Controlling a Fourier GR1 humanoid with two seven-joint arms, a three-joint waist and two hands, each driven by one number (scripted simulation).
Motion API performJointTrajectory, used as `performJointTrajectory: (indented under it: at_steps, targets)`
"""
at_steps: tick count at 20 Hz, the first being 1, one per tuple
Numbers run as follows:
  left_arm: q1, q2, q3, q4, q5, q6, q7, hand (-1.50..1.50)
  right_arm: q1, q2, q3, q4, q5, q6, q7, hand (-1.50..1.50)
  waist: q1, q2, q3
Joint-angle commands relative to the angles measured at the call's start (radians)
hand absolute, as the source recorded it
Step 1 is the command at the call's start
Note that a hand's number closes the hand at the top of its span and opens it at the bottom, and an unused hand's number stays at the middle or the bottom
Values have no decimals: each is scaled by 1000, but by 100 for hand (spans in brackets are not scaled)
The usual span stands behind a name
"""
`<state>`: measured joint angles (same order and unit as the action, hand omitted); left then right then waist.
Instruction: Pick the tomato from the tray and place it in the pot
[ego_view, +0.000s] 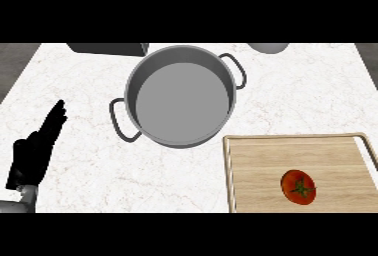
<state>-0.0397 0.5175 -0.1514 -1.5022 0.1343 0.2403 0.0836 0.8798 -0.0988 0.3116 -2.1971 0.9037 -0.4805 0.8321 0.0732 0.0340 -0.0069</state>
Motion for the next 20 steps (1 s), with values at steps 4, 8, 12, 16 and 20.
performJointTrajectory:
  at_steps: [4, 8, 12, 16, 20]
  targets:
    - [10, -2, 7, -21, 8, -4, 48, 0, -328, 67, -6, -52, 163, 359, 397, -150, 0, -15, 3]
    - [25, -24, 10, 11, -13, 4, -12, 0, -507, 97, -30, 19, 190, 498, 528, -150, -27, -21, 4]
    - [-2, -23, 33, 55, -12, -4, 1, 0, -667, 98, -81, 131, 147, 563, 565, -150, -47, -24, 5]
    - [48, -17, 45, 35, -7, -20, -2, 0, -785, 99, -96, 220, 114, 564, 623, -150, -49, -29, 6]
    - [39, -42, 47, 2, -36, 24, 24, 0, -792, 99, -167, 273, 65, 573, 554, -150, -66, -33, 7]
